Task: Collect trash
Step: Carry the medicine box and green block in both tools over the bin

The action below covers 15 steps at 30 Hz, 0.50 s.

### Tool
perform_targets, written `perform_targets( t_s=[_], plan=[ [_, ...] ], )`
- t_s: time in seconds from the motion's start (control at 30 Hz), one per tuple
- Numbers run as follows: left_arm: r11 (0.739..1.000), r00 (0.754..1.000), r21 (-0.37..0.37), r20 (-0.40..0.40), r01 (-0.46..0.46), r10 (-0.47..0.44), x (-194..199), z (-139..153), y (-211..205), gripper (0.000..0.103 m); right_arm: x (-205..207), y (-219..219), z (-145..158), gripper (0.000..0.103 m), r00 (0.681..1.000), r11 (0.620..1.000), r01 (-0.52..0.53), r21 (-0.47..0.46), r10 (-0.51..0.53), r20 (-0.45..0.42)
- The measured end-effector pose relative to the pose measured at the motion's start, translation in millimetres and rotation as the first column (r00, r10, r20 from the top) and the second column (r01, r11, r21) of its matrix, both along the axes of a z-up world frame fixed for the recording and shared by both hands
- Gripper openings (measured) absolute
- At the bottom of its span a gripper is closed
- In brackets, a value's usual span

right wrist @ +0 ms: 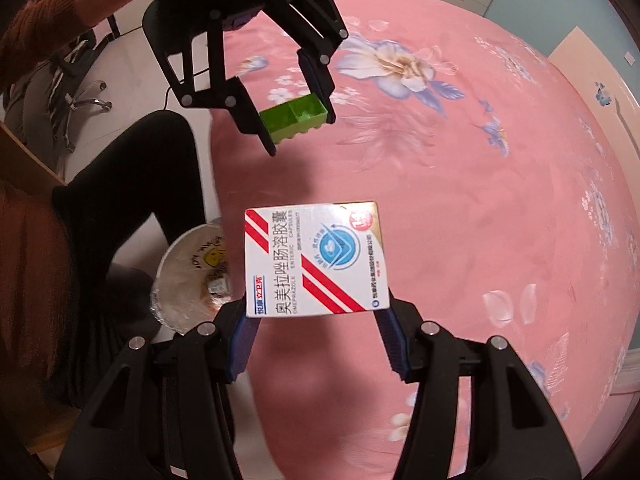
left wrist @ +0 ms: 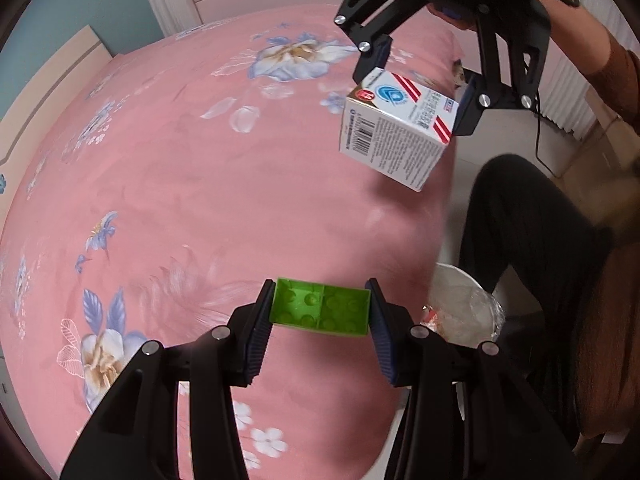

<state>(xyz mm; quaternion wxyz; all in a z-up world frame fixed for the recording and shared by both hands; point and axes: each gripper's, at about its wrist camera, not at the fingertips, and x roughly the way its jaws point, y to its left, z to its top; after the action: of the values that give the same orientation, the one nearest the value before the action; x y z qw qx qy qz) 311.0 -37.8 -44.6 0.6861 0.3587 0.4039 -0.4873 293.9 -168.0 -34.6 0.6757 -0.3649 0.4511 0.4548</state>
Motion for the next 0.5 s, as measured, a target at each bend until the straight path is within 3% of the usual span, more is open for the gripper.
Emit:
perform_targets(
  t_s=[0.5],
  plan=[
    [0.997,0.996,-0.001,-0.035,0.079,-0.079,-87.6,-30.6,1.8,0.047,-79.7,19.1,-42.0,0.055,0.999,0.998,-0.042,-0.043,0.041,-0.011]
  ],
)
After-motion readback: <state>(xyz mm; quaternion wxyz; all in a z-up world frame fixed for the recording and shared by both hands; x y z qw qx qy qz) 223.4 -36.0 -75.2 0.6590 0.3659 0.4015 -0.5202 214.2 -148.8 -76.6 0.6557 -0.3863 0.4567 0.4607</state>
